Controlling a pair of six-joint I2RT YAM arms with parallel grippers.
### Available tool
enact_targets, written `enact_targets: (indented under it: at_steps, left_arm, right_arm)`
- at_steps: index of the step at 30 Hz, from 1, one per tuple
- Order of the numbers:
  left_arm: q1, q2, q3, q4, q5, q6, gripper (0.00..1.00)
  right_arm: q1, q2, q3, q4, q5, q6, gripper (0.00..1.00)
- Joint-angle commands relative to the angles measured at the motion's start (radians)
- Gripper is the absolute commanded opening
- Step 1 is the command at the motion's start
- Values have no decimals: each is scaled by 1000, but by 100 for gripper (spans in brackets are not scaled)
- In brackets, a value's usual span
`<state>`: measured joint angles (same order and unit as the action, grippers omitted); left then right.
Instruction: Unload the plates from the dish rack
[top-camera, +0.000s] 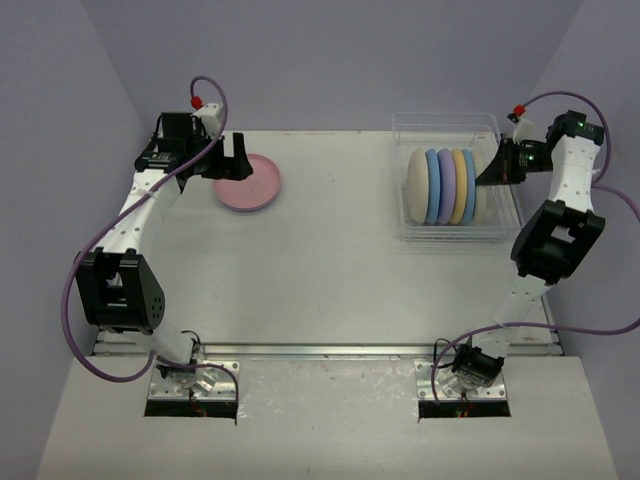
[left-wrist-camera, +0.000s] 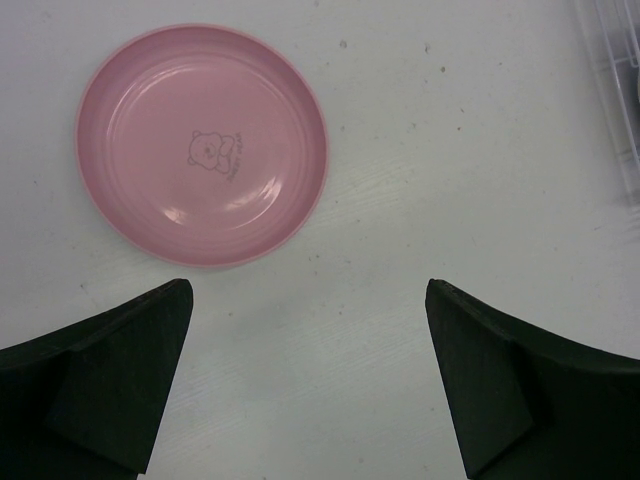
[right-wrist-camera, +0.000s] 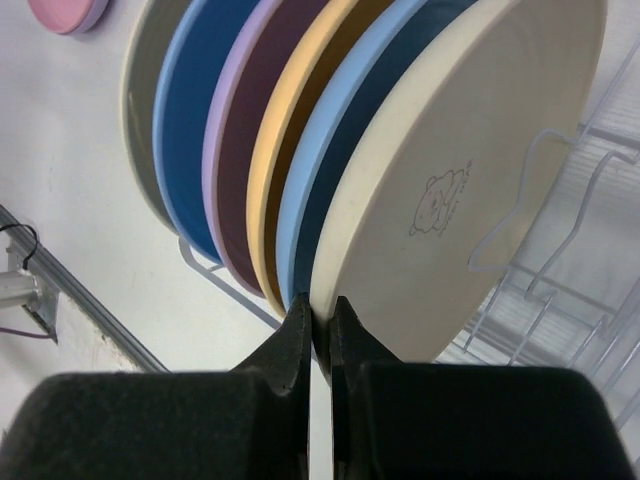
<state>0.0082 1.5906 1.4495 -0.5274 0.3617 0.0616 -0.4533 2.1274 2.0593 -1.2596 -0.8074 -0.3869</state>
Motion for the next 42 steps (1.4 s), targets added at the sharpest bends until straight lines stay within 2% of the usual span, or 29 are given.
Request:
enact_targets:
  at_steps: [1, 8, 15, 19, 22, 26, 28, 29, 30, 32, 33, 35, 37, 39, 42]
  left_arm:
    - [4, -22, 0, 27, 21, -17, 100]
    - [4, -32, 5, 26, 15, -23, 100]
    - [4, -42, 17, 29, -3, -37, 100]
    - [4, -68, 31, 35, -4, -48, 100]
    - [4, -87, 46, 36, 3, -82, 100]
    - [4, -102, 75, 21, 65, -117, 100]
    - [4, -125, 77, 27, 101, -130, 100]
    - [4, -141, 80, 28, 110, -134, 100]
    - [4, -146, 81, 27, 118, -136, 100]
    - [4, -158, 107, -1, 132, -133, 100]
    - [4, -158, 121, -18, 145, -132, 100]
    - [4, -156, 142, -47, 176, -120, 100]
    - [3, -145, 181, -108, 209, -86, 100]
    - [3, -141, 199, -141, 219, -41, 100]
    - [-34, -140, 214, -183, 220, 19, 97]
  right_arm:
    - [-21, -88, 113, -77, -77, -12, 0]
    - [-54, -118, 177, -102, -105, -9, 0]
    - [-54, -189, 203, -60, -67, -6, 0]
    - [-43, -269, 216, -7, -24, -25, 0]
    - [-1, -387, 158, 46, 9, -84, 0]
    - [146, -565, -75, 231, 120, -187, 0]
    - [361, -737, -235, 348, 254, -285, 0]
    - [431, -783, -333, 423, 354, -314, 0]
    - [506, -814, -359, 443, 382, -343, 0]
    - [699, -858, -457, 488, 566, -427, 0]
    - [802, -870, -495, 496, 610, -471, 0]
    - [918, -888, -560, 524, 711, -525, 0]
    - [1093, -913, -696, 575, 862, -629, 0]
    - [1197, -907, -758, 578, 951, -703, 0]
    - [1308, -916, -913, 671, 1064, -824, 0]
